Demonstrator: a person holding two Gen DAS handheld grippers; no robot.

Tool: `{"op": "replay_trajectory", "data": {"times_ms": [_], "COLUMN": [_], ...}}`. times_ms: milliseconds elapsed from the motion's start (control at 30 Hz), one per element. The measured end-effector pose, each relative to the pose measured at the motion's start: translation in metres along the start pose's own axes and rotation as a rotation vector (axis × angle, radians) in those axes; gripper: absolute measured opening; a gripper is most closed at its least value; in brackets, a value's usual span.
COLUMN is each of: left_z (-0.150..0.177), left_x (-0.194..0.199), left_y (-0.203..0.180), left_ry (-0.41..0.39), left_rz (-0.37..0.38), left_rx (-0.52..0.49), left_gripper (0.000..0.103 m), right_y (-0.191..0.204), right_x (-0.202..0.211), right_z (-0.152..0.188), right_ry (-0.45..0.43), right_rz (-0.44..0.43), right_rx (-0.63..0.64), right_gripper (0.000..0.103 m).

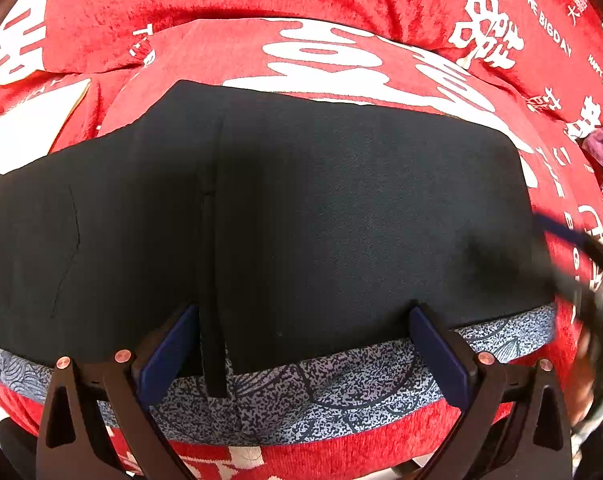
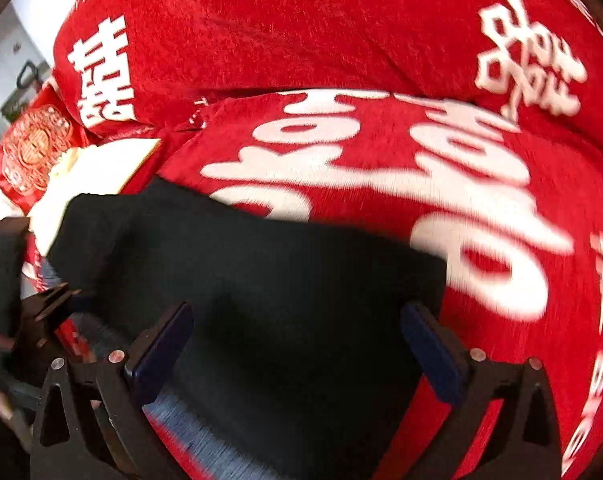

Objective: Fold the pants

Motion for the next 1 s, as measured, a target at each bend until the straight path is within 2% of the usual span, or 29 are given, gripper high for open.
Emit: {"op": "replay_trajectory", "data": {"times_ms": [100, 167, 200, 267, 333, 400, 467, 533, 600, 667, 733, 800, 867, 900, 1000], "left_z": [0.0, 0.002, 0.002, -0.004, -0.007, -0.005, 0.001, 0.004, 0.003, 0.0, -0.002, 0.003, 0.006, 0.005, 0.005], "left_x": [0.002, 0.006, 0.011, 0.029, 0.035, 0.03, 0.019, 0.014, 0.025, 0.037, 0.04, 0.022, 0.019, 0.03, 0.044], "left_y": [-0.001, 0.002, 0.008, 0.022, 0.032, 0.045, 0.053, 0.058, 0.067, 0.075, 0.096, 0.123, 0.138, 0.148, 0.184], "left_ry": [0.009, 0.021, 0.012, -0.055, -0.073, -0.051, -0.014, -0.002, -0.02, -0.065, -0.097, -0.029, -0.026, -0.058, -0.109], "left_rz": [0.0, 0.001, -0.018, -0.041, -0.049, -0.066, -0.059, -0.009, -0.002, -0.007, -0.08, -0.139, -0.072, -0.072, -0.123], "left_rx": [-0.014, -0.016, -0.003, 0.023, 0.034, 0.047, 0.047, 0.067, 0.089, 0.092, 0.087, 0.109, 0.151, 0.166, 0.208], "left_gripper": [0.103, 0.103, 0.103, 0.103, 0.103, 0.103, 0.103, 0.103, 0.103, 0.103, 0.103, 0.103, 0.103, 0.103, 0.103], "right_y": [0.009, 0.016, 0.019, 0.024, 0.028, 0.044, 0.053, 0.058, 0.057, 0.056, 0.07, 0.085, 0.095, 0.101, 0.119], "right_x": [0.009, 0.016, 0.019, 0.023, 0.029, 0.042, 0.043, 0.024, -0.01, -0.021, -0.019, -0.024, -0.039, -0.045, -0.047], "right_z": [0.034, 0.057, 0.063, 0.07, 0.064, 0.042, 0.024, 0.012, 0.016, 0.017, 0.012, 0.014, 0.019, 0.019, 0.006], "right_ry": [-0.023, -0.048, -0.055, -0.043, -0.036, -0.127, -0.154, -0.102, 0.01, 0.033, 0.029, 0.037, 0.073, 0.077, 0.064], "right_rz": [0.016, 0.083, 0.11, 0.162, 0.191, 0.14, 0.134, 0.097, 0.029, 0.082, 0.119, 0.106, 0.152, 0.2, 0.196], "right_rx": [-0.015, 0.032, 0.045, 0.064, 0.068, 0.09, 0.118, 0.107, 0.034, 0.048, 0.094, 0.109, 0.157, 0.203, 0.22], "right_gripper": [0.103, 0.103, 0.103, 0.103, 0.103, 0.103, 0.103, 0.103, 0.103, 0.103, 0.103, 0.103, 0.103, 0.103, 0.103]}}
Point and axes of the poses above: each gripper's, at about its wrist camera, not at the fingertips, and x roughly against the way its jaws point, y to its left, z to its underside, the point moved 10 cm from there along -x, roughly the way its jaws point, and after that the axes turned 5 degrees about x, right-handed, at the moved point
